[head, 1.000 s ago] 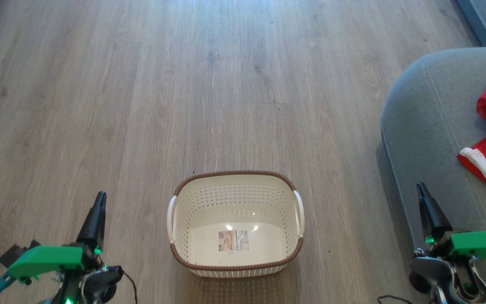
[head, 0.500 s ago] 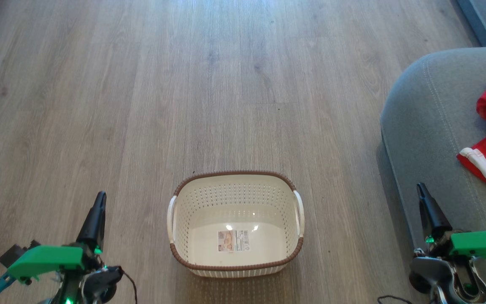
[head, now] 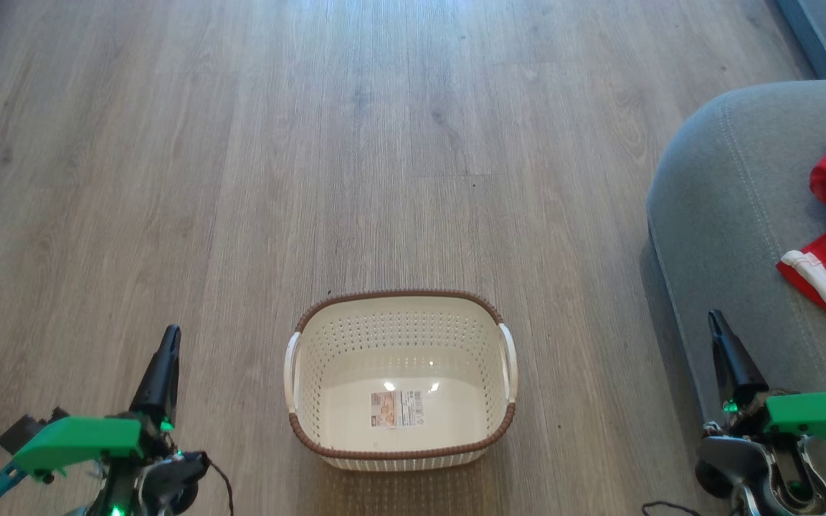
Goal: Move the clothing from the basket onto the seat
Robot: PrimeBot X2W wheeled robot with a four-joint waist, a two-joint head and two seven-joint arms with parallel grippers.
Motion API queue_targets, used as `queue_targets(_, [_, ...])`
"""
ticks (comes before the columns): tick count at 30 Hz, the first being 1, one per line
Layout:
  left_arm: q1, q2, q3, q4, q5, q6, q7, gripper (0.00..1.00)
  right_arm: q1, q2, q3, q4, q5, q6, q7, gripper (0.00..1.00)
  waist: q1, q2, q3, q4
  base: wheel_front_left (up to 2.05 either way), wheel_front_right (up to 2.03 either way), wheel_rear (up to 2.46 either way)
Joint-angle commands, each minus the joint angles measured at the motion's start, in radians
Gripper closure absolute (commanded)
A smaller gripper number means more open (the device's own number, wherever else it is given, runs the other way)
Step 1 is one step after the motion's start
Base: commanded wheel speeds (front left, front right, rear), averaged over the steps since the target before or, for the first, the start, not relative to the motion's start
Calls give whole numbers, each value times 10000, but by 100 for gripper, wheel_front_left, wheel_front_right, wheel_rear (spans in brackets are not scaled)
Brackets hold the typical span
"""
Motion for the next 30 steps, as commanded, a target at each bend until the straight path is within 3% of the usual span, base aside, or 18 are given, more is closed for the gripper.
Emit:
queue_targets(1, [-480, 79, 343, -329, -65, -19, 75, 100, -560, -35, 171, -391, 59, 0, 57, 100, 0, 0, 0, 0, 0, 0, 0])
queue_targets(30, [-480, 79, 342, -330, -65, -19, 74, 100, -560, -35, 172, -391, 60, 0, 57, 100, 0, 0, 0, 0, 0, 0, 0])
